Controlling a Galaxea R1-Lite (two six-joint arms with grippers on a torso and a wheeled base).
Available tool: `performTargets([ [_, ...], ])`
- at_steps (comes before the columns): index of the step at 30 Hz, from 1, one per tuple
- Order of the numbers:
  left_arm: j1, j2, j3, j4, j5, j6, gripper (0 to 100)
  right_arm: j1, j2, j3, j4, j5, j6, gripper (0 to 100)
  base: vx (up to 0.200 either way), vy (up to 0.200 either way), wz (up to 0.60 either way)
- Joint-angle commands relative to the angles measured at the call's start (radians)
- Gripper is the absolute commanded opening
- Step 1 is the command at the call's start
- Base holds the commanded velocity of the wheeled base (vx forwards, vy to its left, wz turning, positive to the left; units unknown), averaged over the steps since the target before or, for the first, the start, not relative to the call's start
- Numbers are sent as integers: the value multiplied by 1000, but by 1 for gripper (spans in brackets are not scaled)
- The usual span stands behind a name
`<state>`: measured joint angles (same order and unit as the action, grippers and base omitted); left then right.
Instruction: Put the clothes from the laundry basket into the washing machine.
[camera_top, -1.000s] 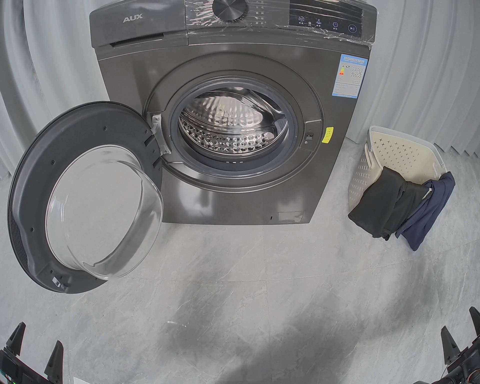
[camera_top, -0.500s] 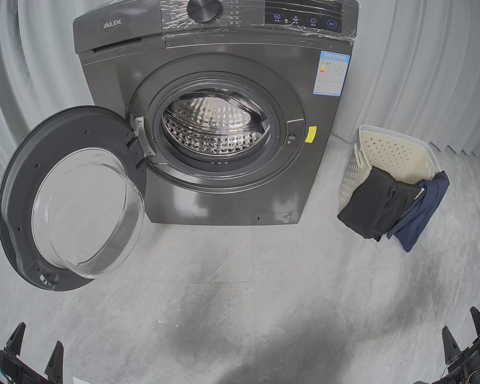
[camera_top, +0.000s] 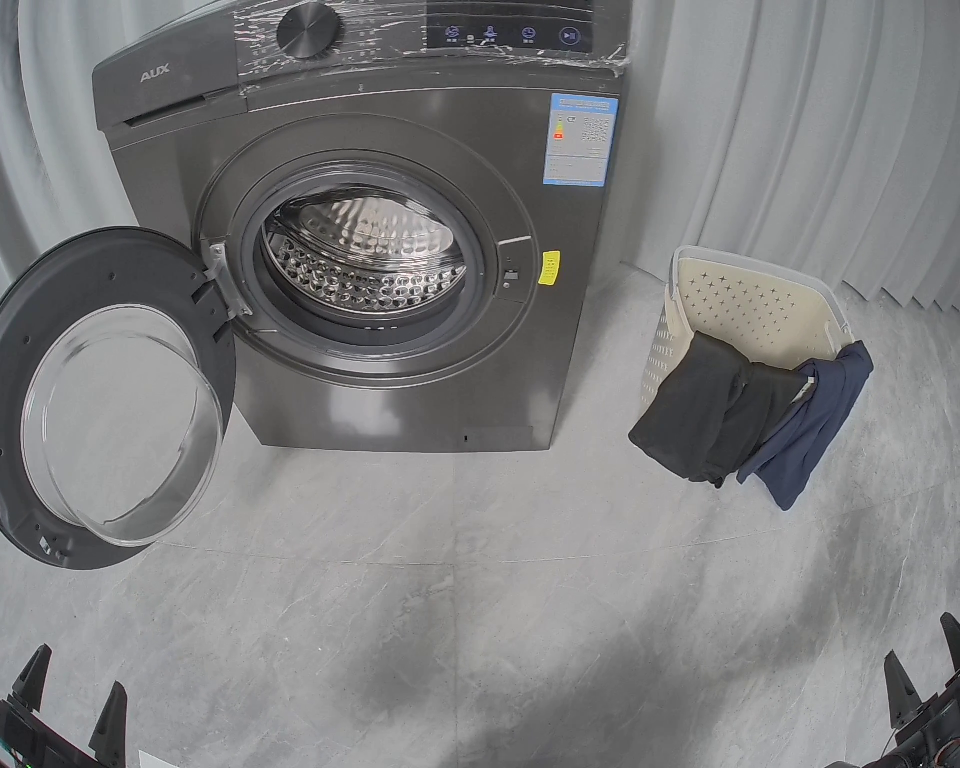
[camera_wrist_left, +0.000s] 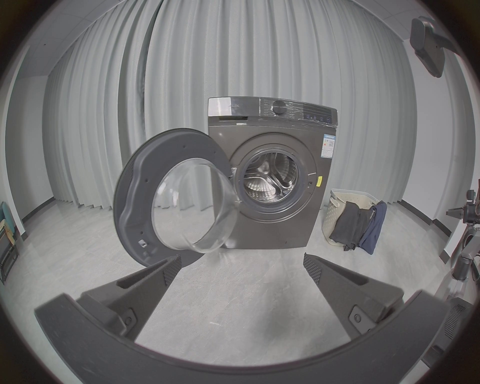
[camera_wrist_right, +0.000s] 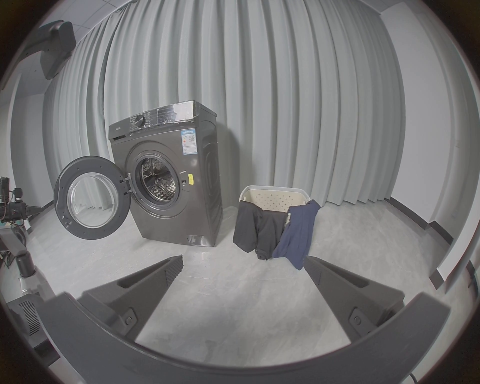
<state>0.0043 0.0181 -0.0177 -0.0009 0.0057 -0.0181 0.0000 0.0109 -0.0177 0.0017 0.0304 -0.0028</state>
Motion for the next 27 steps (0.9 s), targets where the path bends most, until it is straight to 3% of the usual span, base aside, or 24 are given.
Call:
performTargets([
  [1,0,-13,18,-1,0,0,100,0,-3,18,0,0,0,100,0,-200,0],
  [17,2,-15,18,-1,2,7,100,0,-3,18,0,0,0,100,0,-200,0],
  [27,2,-13,18,1,2,12,100,0,-3,18,0,0,0,100,0,0,0],
])
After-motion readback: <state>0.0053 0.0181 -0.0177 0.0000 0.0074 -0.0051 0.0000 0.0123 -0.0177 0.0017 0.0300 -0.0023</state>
